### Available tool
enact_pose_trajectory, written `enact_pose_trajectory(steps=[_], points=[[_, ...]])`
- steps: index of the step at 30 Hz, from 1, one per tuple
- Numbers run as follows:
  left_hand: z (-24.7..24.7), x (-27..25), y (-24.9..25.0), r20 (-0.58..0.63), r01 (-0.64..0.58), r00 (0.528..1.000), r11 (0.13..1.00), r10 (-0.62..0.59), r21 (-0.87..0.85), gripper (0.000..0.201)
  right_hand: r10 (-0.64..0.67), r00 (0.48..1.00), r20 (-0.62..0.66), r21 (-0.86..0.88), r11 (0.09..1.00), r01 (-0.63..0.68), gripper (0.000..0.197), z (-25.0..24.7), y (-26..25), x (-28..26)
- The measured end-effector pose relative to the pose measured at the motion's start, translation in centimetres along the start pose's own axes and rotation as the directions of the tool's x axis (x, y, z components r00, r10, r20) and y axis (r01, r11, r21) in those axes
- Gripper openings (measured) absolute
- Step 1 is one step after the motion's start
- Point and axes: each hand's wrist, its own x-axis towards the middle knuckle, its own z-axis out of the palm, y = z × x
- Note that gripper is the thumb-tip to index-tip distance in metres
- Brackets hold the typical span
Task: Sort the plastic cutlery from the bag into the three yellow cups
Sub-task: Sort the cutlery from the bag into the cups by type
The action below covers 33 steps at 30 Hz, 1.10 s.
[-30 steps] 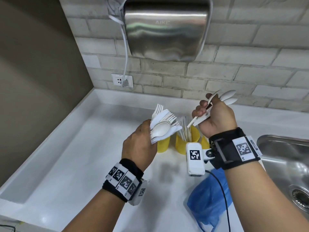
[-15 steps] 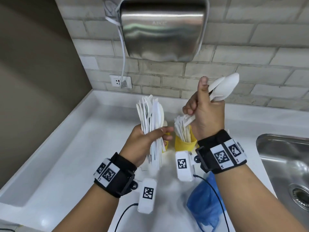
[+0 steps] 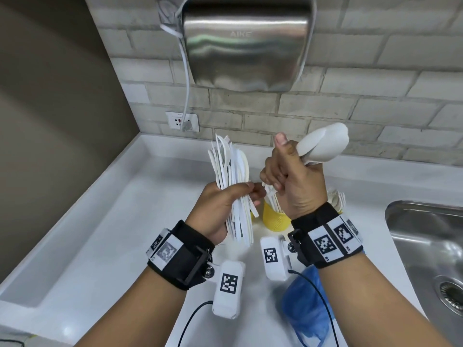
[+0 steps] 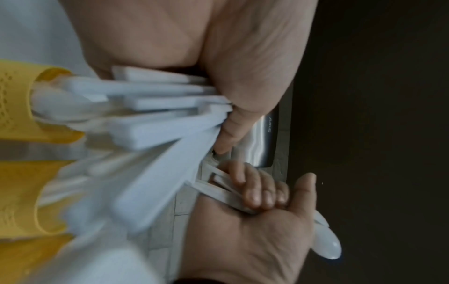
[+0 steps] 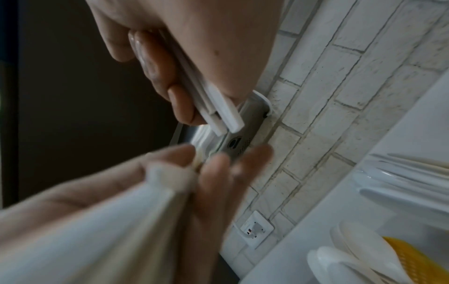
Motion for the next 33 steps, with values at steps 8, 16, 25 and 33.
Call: enact_pose_trajectory(steps=[8, 16, 25, 33], points=[[0.5, 0.0, 0.0, 0.012, 0.043, 0.999, 0.997, -0.042, -0.060, 0.020, -0.022, 1.000, -0.017, -0.062, 0.998, 0.020, 0.050, -0.1, 0.8, -0.7], [0.7, 0.0, 0.2, 0.052, 0.088, 0.995, 0.986, -0.081, -0.142, 0.024, -0.034, 0.999, -0.023, -0.129, 0.991, 0.031, 0.034, -0.1, 0.5, -0.4], [-0.2, 0.5, -0.9, -0.103, -0.202, 0.917, 0.671, 0.386, 0.713, 0.010, 0.079, 0.984, -0.162, -0.144, 0.984, -0.102, 0.048, -0.1, -1.1, 0.5], [-0.4, 0.1, -1.1, -0.061, -0.132, 0.808, 0.281, 0.586, 0.950, 0.024, -0.138, 0.990, 0.007, -0.649, 0.753, 0.109, 0.022, -0.3, -3.5, -1.3]])
